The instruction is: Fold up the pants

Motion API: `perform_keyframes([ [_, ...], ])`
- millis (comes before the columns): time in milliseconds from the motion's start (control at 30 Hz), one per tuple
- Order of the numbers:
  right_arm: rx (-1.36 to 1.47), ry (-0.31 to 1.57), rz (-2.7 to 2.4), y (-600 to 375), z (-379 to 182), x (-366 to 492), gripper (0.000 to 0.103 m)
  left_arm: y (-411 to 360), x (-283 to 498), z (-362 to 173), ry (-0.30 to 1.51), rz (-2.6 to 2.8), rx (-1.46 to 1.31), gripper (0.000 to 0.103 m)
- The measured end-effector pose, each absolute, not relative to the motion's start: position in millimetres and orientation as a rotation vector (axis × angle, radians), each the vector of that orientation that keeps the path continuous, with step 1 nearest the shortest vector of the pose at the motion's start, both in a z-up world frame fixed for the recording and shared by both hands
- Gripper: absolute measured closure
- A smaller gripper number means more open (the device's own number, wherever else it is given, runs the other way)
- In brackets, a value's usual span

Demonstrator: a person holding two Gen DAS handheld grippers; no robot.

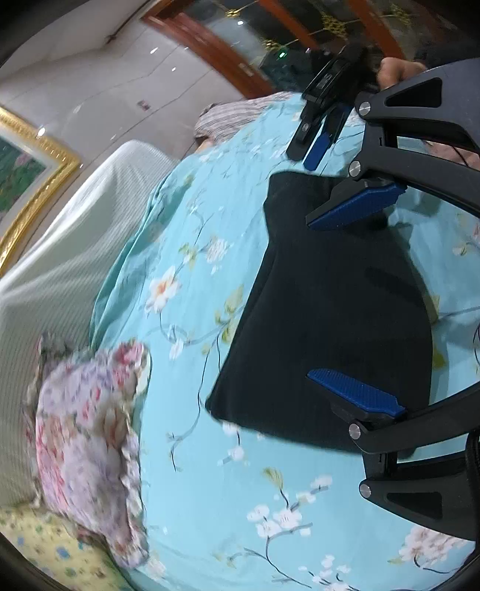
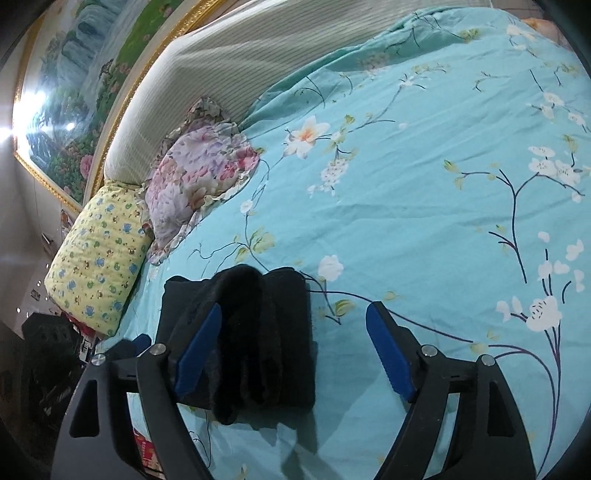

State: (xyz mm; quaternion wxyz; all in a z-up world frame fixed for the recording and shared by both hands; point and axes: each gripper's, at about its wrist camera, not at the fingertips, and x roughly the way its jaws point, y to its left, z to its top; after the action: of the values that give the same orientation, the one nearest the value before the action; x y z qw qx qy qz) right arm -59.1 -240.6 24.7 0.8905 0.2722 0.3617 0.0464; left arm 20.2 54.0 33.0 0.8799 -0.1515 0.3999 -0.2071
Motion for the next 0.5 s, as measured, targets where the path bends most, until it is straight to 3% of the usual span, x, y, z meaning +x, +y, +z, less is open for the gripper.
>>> perform_keyframes([
  [500, 0.487, 0.766, 0.168, -194, 33, -60, 0.017, 80, 26, 24, 0.853, -0.364, -0.361, 0.025],
])
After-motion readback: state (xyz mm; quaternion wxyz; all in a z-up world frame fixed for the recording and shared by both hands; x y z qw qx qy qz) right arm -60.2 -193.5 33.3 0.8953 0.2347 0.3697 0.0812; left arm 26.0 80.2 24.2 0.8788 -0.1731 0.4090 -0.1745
